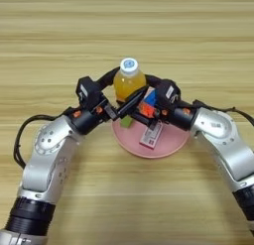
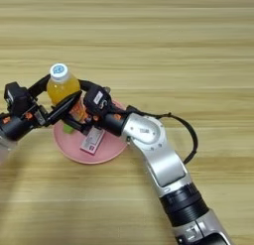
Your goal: Move the objects on the table
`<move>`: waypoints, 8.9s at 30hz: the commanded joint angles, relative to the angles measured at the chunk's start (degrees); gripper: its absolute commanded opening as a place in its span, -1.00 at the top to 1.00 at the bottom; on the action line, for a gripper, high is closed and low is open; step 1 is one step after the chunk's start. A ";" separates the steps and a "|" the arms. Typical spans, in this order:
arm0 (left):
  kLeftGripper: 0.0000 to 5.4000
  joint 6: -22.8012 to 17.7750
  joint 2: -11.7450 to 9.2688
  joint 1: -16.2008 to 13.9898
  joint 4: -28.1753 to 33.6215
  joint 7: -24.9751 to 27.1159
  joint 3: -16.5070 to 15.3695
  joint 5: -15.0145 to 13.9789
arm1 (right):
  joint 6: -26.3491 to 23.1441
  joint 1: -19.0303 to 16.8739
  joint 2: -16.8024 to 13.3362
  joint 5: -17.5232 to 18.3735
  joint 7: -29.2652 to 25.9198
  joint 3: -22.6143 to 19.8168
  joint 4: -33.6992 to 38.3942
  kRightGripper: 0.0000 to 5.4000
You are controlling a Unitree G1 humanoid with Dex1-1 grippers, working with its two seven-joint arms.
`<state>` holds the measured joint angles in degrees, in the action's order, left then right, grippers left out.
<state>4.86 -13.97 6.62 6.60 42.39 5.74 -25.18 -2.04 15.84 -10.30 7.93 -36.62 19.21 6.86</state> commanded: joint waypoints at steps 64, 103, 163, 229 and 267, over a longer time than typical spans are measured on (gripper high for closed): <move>-0.39 20.53 4.02 19.12 -49.38 -11.62 -12.59 12.05 | 3.20 -0.22 0.36 1.52 -1.23 -1.65 2.45 -1.00; -1.00 19.74 5.12 13.99 -34.64 -9.67 -15.53 5.65 | 3.87 -0.09 0.64 1.13 -0.05 -2.09 0.60 -1.00; -1.00 15.37 4.25 5.80 -21.18 -11.68 -16.47 2.81 | 1.12 5.73 1.11 -2.45 1.10 -7.89 -29.26 -1.00; -1.00 16.41 4.15 6.06 -22.18 -12.20 -16.47 4.25 | 3.34 9.30 -7.73 -2.11 5.46 -21.40 -34.85 -0.23; -1.00 16.64 4.04 5.60 -19.89 -12.20 -16.26 4.51 | 9.64 9.19 -7.01 -2.70 5.47 -20.88 -38.86 -0.96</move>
<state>21.62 -9.65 12.64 -15.07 30.31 -10.79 -20.84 8.00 25.45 -17.37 4.81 -31.01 -1.61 -33.38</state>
